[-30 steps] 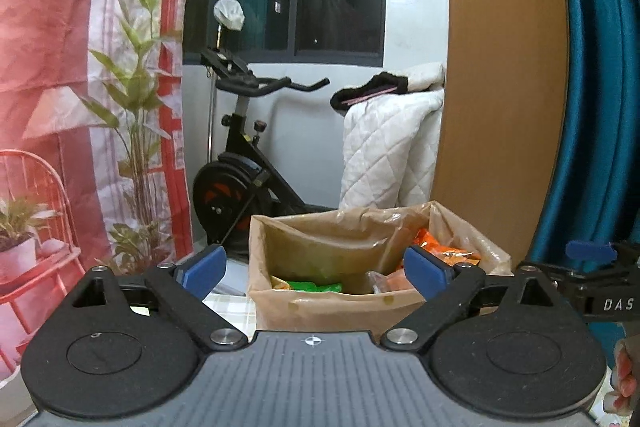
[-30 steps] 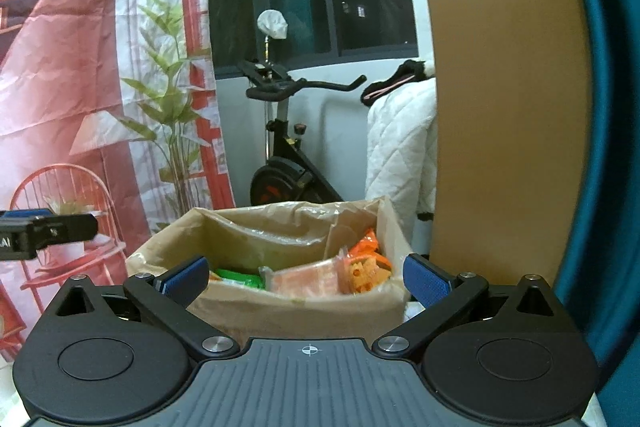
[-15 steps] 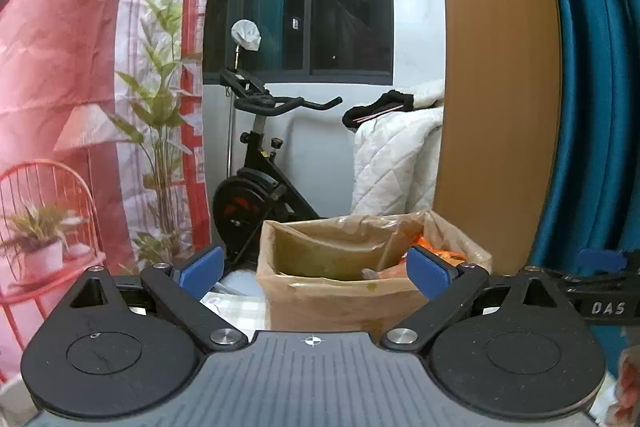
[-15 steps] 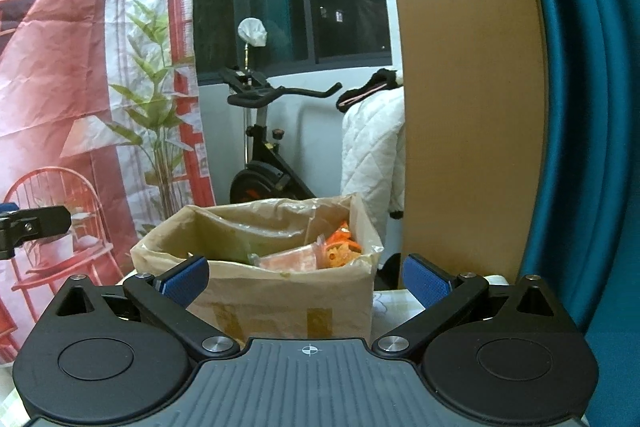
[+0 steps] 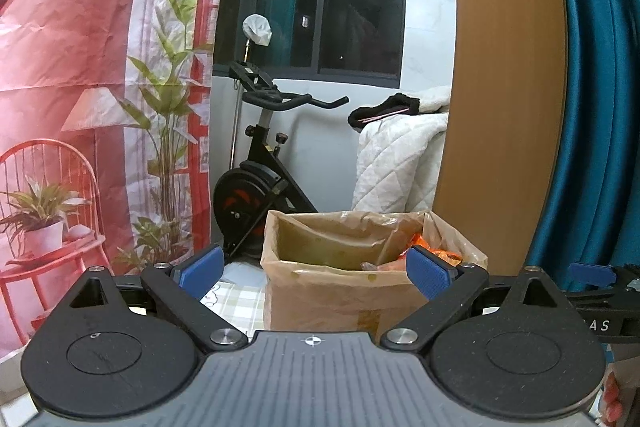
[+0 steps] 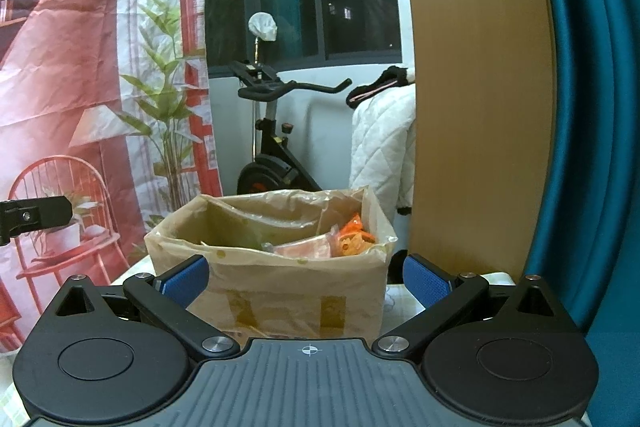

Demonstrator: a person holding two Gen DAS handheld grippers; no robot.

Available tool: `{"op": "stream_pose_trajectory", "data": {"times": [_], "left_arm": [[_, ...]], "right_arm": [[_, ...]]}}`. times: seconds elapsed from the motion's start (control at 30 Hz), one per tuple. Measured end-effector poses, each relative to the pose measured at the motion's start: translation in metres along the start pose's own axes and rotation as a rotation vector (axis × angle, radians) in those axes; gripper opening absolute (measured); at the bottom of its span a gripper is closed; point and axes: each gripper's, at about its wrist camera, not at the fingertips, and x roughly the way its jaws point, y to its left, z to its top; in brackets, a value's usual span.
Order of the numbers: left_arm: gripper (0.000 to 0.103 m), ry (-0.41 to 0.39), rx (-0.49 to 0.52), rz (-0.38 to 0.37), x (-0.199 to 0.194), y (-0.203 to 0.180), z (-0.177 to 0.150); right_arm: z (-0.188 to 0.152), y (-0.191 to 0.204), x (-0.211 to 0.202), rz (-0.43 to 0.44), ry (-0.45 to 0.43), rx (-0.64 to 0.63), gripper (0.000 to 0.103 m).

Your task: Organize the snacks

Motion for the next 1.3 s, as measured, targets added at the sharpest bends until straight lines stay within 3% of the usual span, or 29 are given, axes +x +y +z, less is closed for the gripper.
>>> {"op": "stream_pose_trajectory", "data": {"times": [0.4,1.3], "left_arm": [[0.099,0.013,0.008,0.026,-0.0005,-0.0029,-0.0038],[0.099,0.047,-0.02,-0.005,0.0028,0.0003,-0.006]], "right_arm": [[0.0,0.0006,-0.0002,0.004,0.002,0.005,0.102],[-0.0017,0.0008,-0.0003,0.005,0.003,0.011,0.102]]}}
